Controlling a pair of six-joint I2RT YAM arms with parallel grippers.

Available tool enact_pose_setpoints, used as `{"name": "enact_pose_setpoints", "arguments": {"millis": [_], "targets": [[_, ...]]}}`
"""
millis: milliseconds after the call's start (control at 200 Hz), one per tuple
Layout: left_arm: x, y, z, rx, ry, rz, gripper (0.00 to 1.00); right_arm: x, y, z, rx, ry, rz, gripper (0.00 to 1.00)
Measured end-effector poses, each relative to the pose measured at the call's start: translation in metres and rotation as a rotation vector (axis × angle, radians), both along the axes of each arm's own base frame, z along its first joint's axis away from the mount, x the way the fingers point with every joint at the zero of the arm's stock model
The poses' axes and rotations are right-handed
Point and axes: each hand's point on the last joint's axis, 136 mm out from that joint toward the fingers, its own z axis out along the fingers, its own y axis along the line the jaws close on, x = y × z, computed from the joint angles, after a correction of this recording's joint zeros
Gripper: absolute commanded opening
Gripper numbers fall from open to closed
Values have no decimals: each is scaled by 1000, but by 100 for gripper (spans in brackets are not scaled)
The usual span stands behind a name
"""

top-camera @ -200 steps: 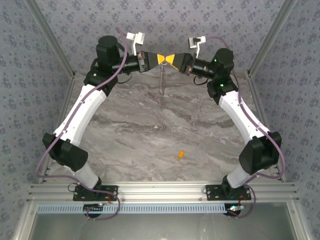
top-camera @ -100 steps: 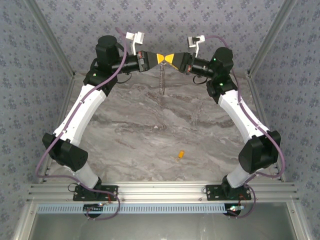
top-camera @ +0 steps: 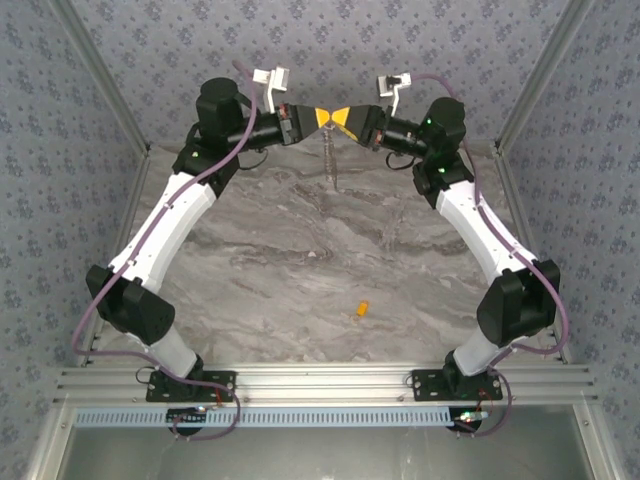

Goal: Put the keys on the keyring

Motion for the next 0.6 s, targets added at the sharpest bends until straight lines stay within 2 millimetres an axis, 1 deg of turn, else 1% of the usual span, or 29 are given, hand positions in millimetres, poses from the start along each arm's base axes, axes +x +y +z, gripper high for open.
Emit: {"name": "enact_pose_setpoints", "arguments": {"millis": [195,300,390,525,570,600], "targets": [[0,-1,-1,-6,5,5,0,0,0,-1,9,8,9,21],[0,0,0,-9,8,7,0,0,1,-1,12,9,14,12],[1,0,0,-11,9,13,0,1,1,-2,14,5,16,0],[2,0,0,-12,12,17,0,1,-1,-1,17,6,23,0],[3,0,0,-13,13,23,7,2,-2,-1,19,8,21,0],[3,0,0,-13,13,24,14,2,-3,-1,21,10,20,0]]}}
